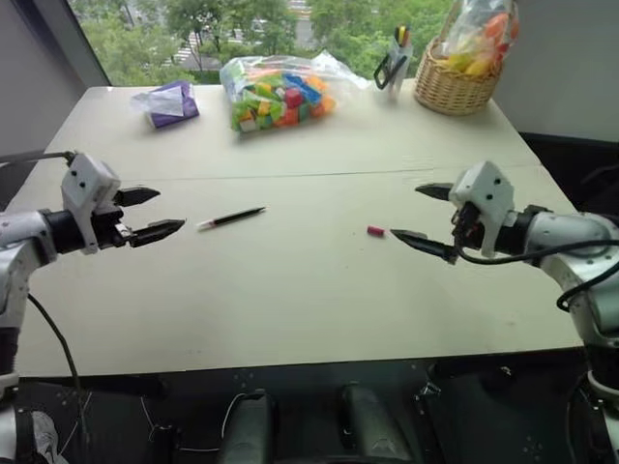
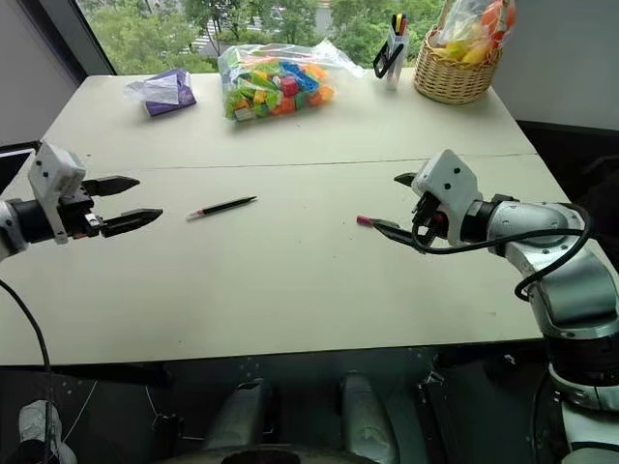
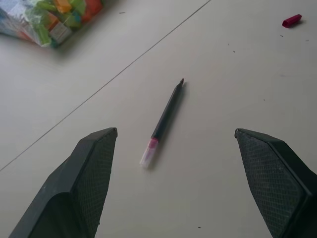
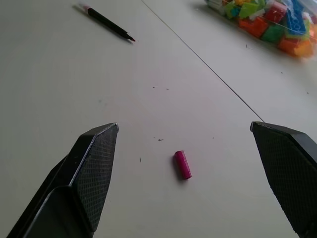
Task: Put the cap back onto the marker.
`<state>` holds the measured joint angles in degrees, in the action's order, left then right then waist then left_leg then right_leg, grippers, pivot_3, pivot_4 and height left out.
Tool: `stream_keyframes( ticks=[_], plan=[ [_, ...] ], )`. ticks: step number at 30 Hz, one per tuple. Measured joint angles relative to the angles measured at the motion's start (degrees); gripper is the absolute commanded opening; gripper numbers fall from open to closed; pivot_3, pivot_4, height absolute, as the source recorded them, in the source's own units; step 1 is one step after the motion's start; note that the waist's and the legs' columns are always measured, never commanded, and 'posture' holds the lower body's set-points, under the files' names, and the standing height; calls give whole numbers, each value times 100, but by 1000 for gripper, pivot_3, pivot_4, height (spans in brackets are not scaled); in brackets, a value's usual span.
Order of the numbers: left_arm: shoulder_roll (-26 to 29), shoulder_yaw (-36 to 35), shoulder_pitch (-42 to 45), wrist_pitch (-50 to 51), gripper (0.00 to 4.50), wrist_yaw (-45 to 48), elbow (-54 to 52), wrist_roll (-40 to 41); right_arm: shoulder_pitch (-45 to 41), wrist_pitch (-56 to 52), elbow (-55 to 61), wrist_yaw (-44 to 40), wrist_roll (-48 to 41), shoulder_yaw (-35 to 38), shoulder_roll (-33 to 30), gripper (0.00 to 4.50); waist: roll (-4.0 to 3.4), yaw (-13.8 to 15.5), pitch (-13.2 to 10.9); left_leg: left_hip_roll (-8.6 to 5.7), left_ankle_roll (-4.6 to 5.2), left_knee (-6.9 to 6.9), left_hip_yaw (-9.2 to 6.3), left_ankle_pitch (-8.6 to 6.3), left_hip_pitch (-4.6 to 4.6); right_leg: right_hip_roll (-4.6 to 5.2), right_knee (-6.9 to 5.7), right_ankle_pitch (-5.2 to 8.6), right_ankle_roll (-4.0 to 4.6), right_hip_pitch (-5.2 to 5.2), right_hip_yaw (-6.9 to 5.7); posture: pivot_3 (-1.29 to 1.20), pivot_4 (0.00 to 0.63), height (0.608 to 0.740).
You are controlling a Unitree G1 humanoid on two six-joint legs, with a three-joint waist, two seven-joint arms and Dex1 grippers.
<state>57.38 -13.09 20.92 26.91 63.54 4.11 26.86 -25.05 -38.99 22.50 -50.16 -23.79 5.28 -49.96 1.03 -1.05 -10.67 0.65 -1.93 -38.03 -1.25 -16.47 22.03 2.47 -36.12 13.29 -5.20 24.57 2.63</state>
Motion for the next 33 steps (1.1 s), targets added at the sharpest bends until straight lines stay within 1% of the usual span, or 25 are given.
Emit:
stream_keyframes(
  ticks=[11, 15, 30, 33],
  plan=[
    [-126, 113, 50, 22, 3982, 126, 30, -20, -106, -183, 106, 105, -128, -5, -1, 4408, 0, 17, 0, -1, 0, -7, -2, 0, 17, 2, 0, -9, -16, 11, -2, 0, 150, 740],
    [-138, 219, 218, -21, 3982, 155, 89, -68, -60, -193, 163, 165, -131, -19, 8, 4408, 1, 16, 0, -1, 0, -7, -2, 0, 18, 1, 0, -10, -17, 12, -2, 0, 150, 740],
    [-321, 539, 475, -396, 3982, 286, 546, -396, 53, -318, 358, 386, -226, -30, 55, 4408, 1, 19, 0, -1, 0, -7, -2, 0, 19, 1, -1, -11, -18, 13, -2, 0, 150, 740],
    [-474, 588, 702, -652, 3982, 277, 883, -530, 62, -318, 403, 449, -228, -29, 66, 4408, 1, 27, 0, -2, 0, -10, -2, 0, 19, -1, -2, -11, -18, 12, -2, 0, 150, 740]
  ],
)
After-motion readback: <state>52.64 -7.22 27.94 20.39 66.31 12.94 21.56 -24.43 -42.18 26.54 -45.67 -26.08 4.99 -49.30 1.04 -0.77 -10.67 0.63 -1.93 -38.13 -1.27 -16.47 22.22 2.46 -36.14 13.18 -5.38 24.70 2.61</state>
